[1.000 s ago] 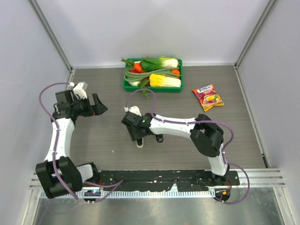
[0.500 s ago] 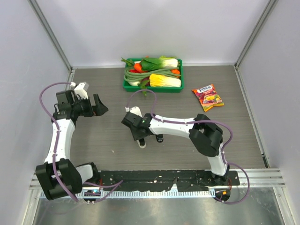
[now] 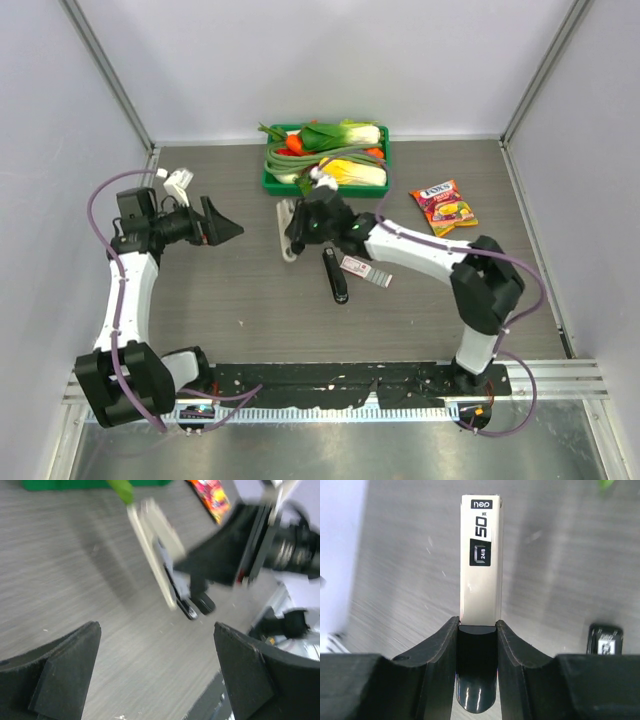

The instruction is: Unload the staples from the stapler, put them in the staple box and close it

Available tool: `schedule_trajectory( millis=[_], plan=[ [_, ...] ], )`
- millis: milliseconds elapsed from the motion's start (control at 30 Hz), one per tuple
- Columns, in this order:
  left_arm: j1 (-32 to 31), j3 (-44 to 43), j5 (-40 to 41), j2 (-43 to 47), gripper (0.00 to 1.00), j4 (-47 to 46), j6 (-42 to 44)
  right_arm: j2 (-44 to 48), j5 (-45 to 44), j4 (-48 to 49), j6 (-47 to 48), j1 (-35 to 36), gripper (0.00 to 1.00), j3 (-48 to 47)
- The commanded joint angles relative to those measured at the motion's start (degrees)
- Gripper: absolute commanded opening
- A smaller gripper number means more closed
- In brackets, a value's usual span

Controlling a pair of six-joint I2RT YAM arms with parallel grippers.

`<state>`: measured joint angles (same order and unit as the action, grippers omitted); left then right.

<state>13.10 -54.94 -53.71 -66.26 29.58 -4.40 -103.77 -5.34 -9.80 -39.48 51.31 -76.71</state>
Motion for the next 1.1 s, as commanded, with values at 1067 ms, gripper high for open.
schedule_trajectory(
  millis=[1067],
  plan=[
    [-5.37,13.8,-24.15,3.15,0.97,-41.97,-33.21,6.65,20.99,72.28,-31.61,-5.08,0.1,19.31]
  ],
)
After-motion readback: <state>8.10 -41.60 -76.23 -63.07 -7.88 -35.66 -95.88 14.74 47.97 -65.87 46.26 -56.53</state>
